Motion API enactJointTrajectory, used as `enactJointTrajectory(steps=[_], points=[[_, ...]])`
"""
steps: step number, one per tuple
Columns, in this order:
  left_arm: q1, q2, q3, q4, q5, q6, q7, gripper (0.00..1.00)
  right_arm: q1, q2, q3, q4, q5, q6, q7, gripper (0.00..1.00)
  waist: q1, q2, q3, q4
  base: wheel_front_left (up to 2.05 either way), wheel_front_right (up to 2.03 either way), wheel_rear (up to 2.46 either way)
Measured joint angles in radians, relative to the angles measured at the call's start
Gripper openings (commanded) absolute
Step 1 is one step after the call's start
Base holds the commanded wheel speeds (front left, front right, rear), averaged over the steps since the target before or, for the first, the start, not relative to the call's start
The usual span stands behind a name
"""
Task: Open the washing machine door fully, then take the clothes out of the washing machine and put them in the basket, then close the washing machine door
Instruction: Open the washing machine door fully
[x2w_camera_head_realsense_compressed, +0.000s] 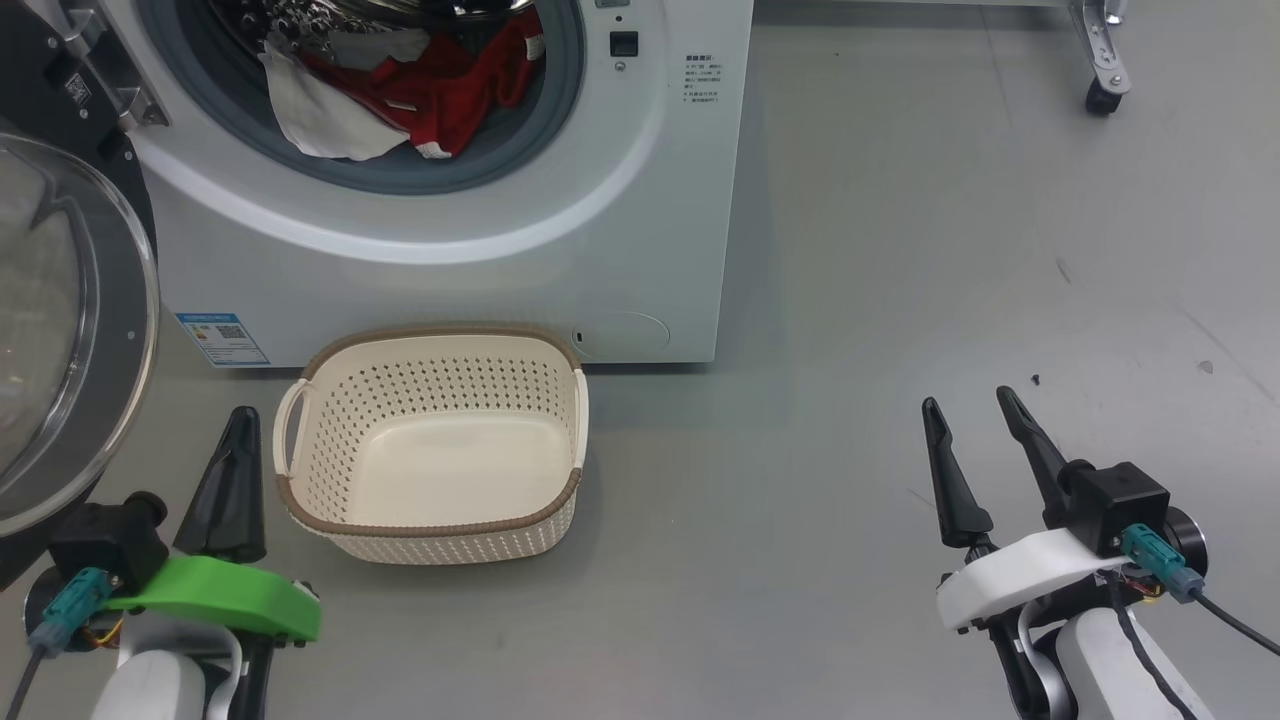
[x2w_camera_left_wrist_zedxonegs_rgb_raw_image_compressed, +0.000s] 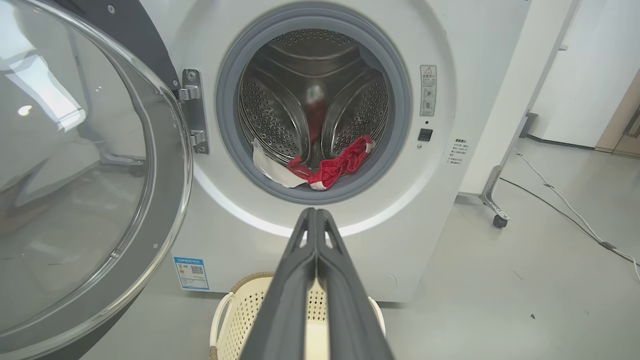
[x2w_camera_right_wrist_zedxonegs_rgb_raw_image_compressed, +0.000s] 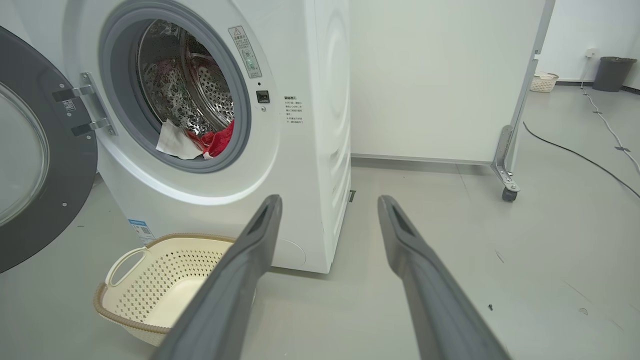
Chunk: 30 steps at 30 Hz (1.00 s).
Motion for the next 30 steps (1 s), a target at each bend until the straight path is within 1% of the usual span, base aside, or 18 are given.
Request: enactJointTrajectory(steps=[9,11,12,13,30], points=[[0.018,-0.015,-0.021,-0.030,0.025,-0.001,-0.010,0.00,0.006,0.001,-0.005,-0.013,0.001,0.000,0.000,1.00,0.0000,0.0000,0.012,-0.011,0.00,0.00,0.00],[0.020,-0.018,-0.021,-0.034,0.025,-0.001,-0.011,0.44,0.007,0.002,-0.005,-0.014,0.001,0.000,0.000,1.00,0.0000,0.0000,0.013,-0.012,0.00,0.00,0.00],[0.021,-0.019,-0.022,-0.035,0.026,-0.001,-0.013,0.75,0.007,0.002,-0.005,-0.015,0.001,0.000,0.000,1.00,0.0000,0.0000,0.014,-0.012,0.00,0.00,0.00],[0.023,-0.020,-0.025,-0.037,0.030,-0.001,-0.013,1.00,0.008,0.002,-0.005,-0.016,0.000,0.000,0.000,1.00,0.0000,0.0000,0.014,-0.013,0.00,0.00,0.00],[0.042,-0.027,-0.031,-0.043,0.041,0.000,-0.018,1.00,0.010,0.004,-0.005,-0.018,0.000,0.000,-0.001,1.00,0.0000,0.0000,0.018,-0.017,0.00,0.00,0.00]])
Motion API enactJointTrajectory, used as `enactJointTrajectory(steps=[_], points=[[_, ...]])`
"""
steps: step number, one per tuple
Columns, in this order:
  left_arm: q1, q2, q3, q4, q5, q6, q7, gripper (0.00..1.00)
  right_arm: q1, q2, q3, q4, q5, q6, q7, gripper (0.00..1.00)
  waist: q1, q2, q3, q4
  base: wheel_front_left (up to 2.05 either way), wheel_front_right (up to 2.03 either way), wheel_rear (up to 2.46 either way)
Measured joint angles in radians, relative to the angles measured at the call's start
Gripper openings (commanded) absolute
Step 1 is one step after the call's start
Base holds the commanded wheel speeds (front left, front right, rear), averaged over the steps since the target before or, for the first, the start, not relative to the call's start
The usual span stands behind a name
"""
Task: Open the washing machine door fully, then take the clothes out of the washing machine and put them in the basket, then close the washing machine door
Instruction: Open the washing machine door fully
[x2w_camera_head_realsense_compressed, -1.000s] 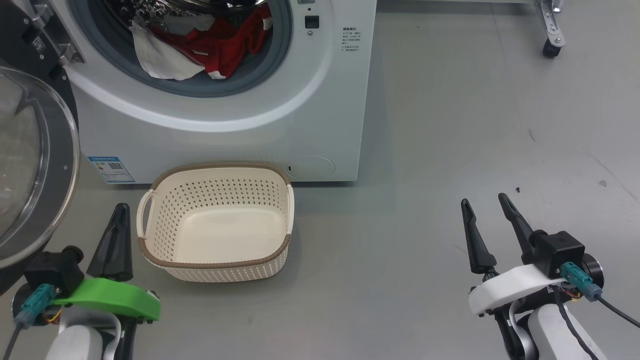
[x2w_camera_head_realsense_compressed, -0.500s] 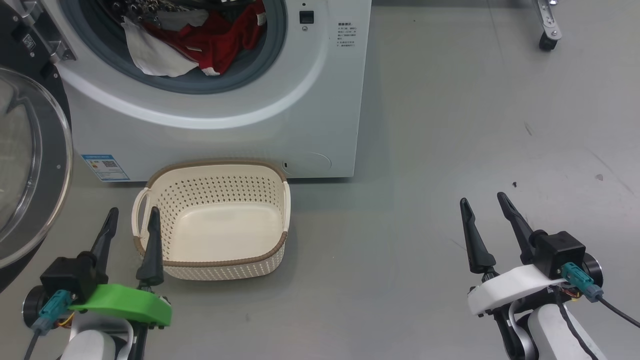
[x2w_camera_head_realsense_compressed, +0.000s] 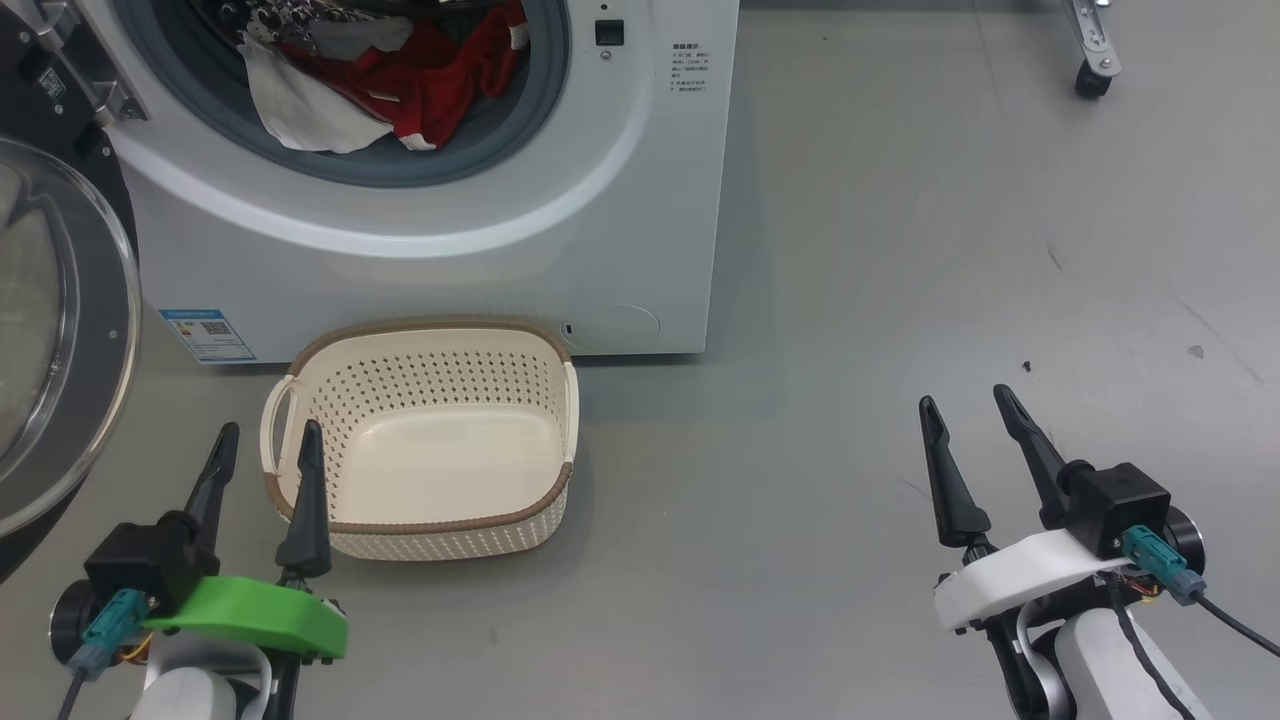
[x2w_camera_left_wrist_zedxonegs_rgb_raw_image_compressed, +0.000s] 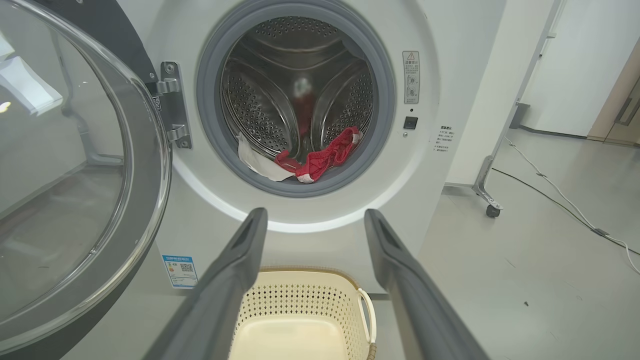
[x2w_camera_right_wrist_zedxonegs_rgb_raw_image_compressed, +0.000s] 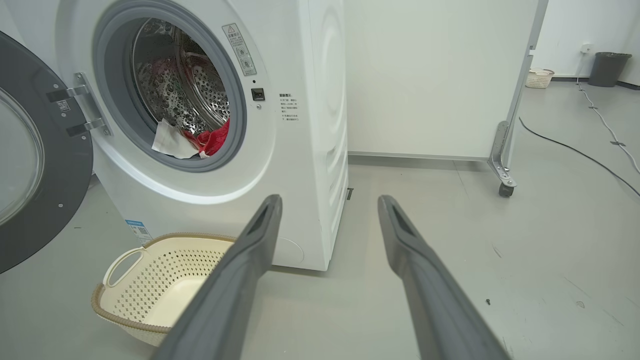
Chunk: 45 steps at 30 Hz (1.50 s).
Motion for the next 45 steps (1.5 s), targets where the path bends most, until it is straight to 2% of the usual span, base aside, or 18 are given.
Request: enactJointTrajectory(steps=[45], points=[[0.001,-0.003,-0.003,-0.015,0.000,0.003,-0.006,1.00,0.011,0.011,-0.010,-0.007,-0.004,0.008,0.000,1.00,0.0000,0.0000,0.000,0.001,0.00,0.00,0.00]])
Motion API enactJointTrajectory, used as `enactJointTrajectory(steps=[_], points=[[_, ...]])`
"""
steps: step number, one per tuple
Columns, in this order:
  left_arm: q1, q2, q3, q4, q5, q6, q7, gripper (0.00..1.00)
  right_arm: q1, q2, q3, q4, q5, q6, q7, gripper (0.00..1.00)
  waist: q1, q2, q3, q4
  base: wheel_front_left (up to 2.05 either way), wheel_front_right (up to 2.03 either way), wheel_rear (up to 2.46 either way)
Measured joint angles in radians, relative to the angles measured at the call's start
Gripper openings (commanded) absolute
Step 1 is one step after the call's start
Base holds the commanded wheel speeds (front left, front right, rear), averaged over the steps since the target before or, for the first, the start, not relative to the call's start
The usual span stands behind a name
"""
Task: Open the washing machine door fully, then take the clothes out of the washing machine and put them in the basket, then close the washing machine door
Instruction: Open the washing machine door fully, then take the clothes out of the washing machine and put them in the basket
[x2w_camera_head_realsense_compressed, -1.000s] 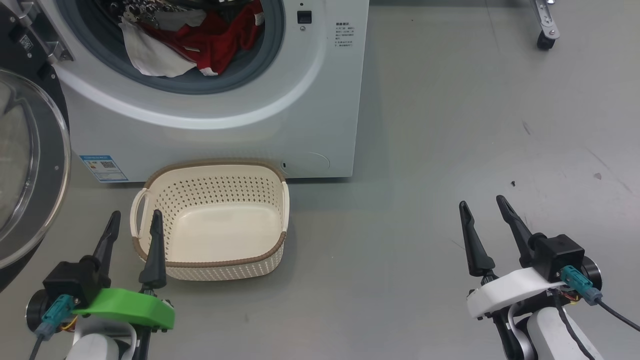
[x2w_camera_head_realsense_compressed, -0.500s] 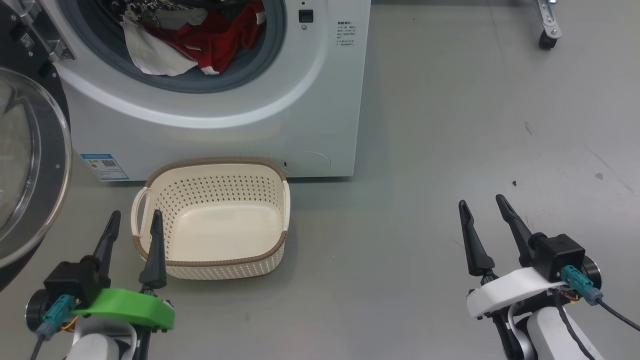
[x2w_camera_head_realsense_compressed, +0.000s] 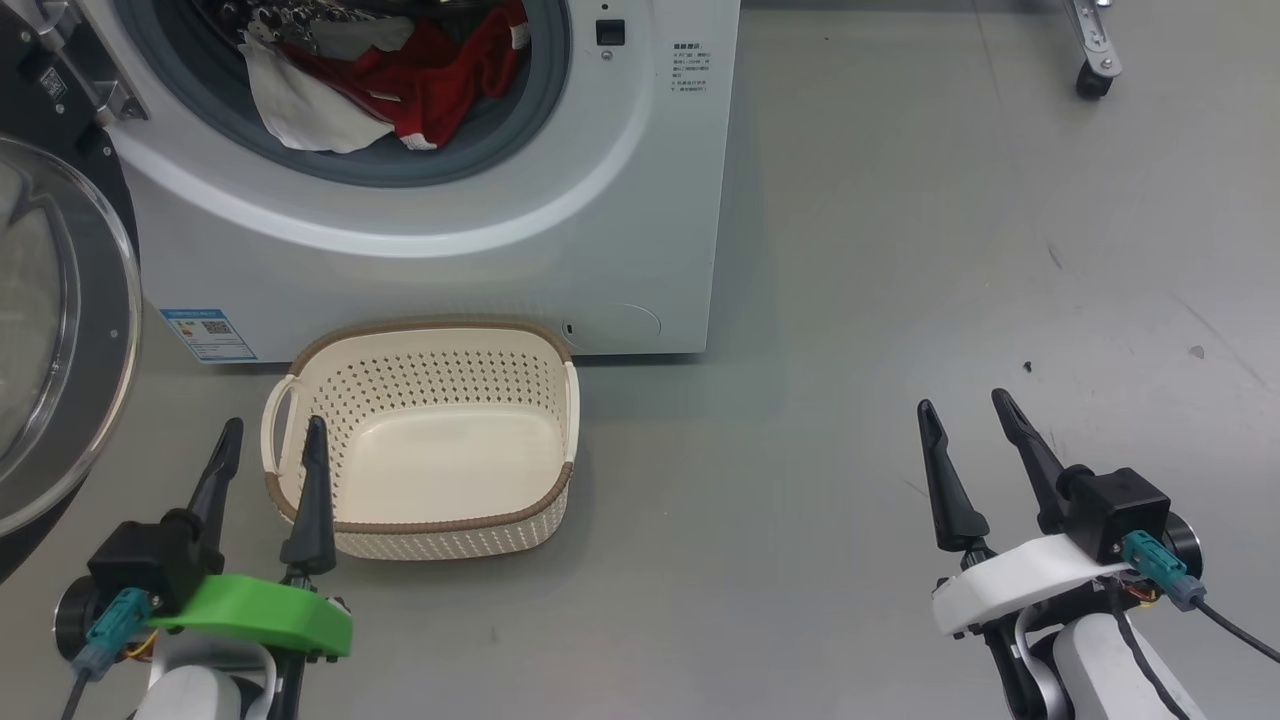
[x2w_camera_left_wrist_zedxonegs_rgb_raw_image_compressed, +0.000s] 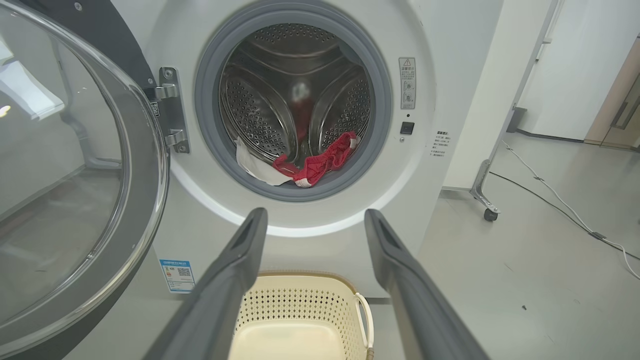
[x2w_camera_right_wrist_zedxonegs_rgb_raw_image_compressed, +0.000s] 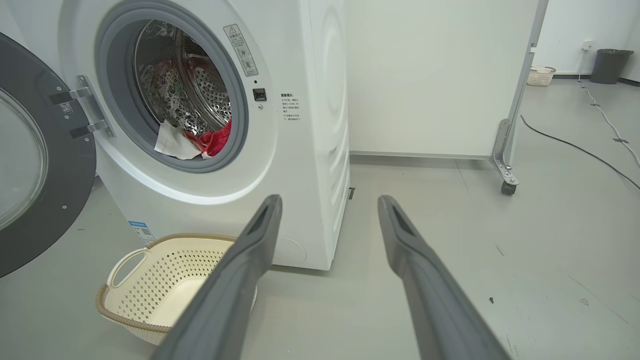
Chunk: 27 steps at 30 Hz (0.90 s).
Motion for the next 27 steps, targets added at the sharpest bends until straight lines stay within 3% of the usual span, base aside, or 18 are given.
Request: enactJointTrajectory(steps=[13,27], points=[[0.000,0.004,-0.016,-0.011,-0.005,-0.013,0.000,1.00,0.001,0.002,0.000,0.000,-0.009,0.004,0.000,1.00,0.0000,0.0000,0.002,0.000,0.34,-0.34,0.00],[0.001,0.004,-0.017,-0.011,-0.014,-0.013,0.000,1.00,0.006,0.002,0.000,0.007,-0.016,0.010,0.000,1.00,0.0000,0.0000,0.001,0.009,0.84,-0.88,0.03]])
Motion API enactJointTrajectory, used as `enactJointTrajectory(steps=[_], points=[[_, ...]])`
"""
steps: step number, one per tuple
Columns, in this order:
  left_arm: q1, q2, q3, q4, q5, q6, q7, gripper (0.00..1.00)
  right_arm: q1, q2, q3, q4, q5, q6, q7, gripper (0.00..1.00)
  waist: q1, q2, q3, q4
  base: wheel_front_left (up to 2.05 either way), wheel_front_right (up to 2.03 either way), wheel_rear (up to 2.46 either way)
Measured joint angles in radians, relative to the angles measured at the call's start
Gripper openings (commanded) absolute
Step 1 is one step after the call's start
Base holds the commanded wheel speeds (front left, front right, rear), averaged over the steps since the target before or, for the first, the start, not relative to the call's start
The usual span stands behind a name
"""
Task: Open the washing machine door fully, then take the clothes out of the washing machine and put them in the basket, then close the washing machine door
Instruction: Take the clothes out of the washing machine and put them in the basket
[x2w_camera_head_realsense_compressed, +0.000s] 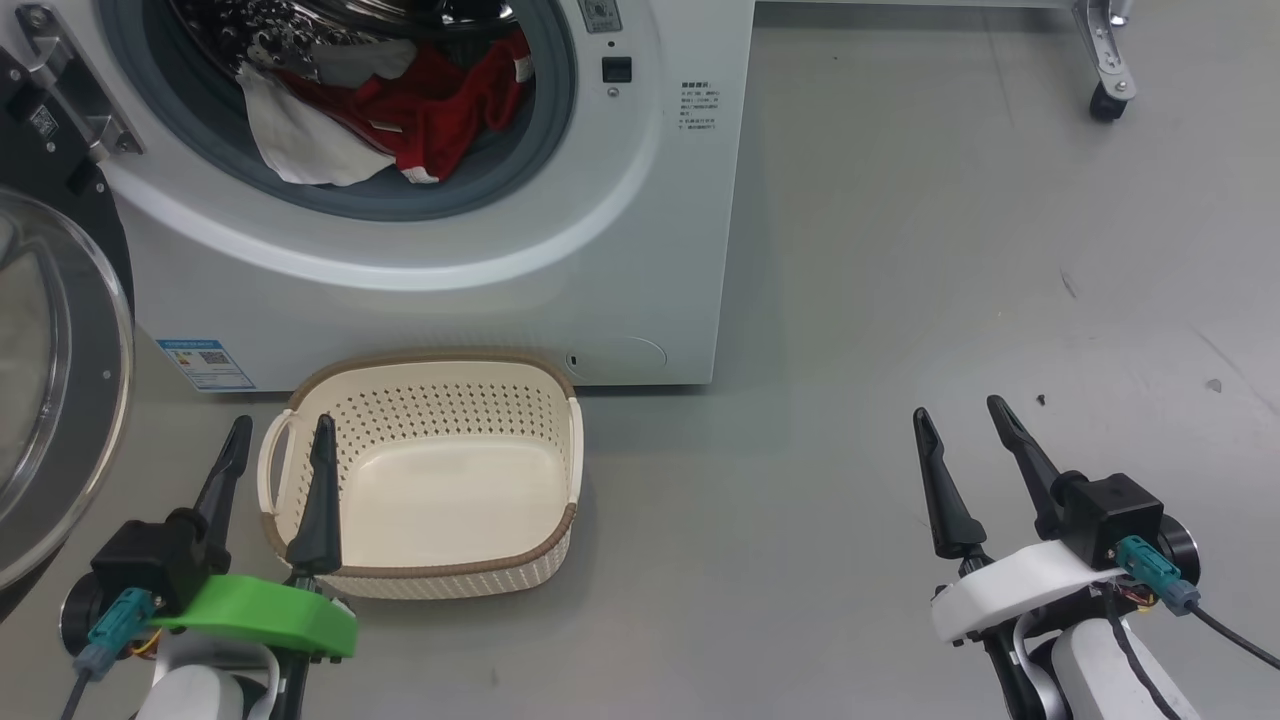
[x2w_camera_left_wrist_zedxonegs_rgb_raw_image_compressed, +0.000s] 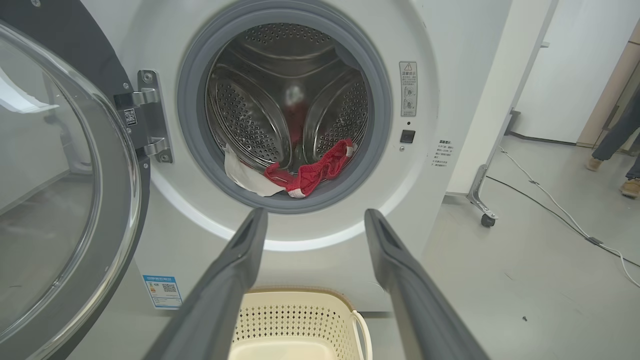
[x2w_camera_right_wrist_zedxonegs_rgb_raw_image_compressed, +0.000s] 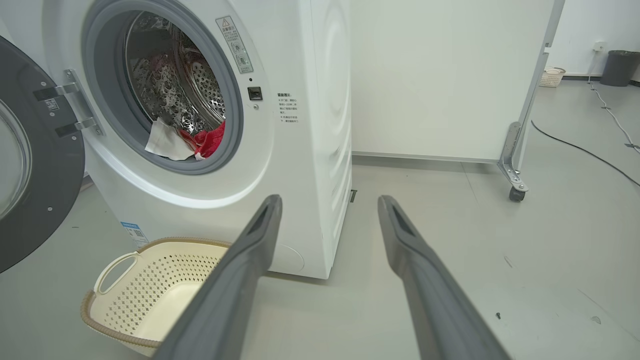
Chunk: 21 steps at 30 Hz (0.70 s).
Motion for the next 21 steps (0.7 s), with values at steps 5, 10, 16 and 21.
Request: enactJointTrajectory(steps=[5,10,16,21], points=[[0.001,0.000,0.002,0.000,0.000,0.000,0.000,1.00,0.000,0.000,0.000,0.000,-0.002,0.000,0.000,1.00,0.0000,0.0000,0.001,0.005,1.16,-1.34,0.18],[0.002,0.006,0.009,0.000,0.009,0.012,-0.007,1.00,0.000,0.000,0.000,0.001,-0.002,0.000,0.000,1.00,0.0000,0.0000,0.004,0.010,1.26,-1.40,0.14],[0.002,0.006,0.004,0.000,0.009,0.013,-0.007,1.00,0.000,0.002,-0.003,0.001,-0.002,0.000,0.000,1.00,0.0000,0.0000,0.008,0.013,1.11,-1.11,0.00],[0.002,0.006,-0.004,0.000,0.009,0.013,-0.007,1.00,0.000,0.004,-0.004,0.001,-0.002,0.000,0.000,1.00,0.0000,0.0000,0.010,0.013,0.89,-0.89,0.00]])
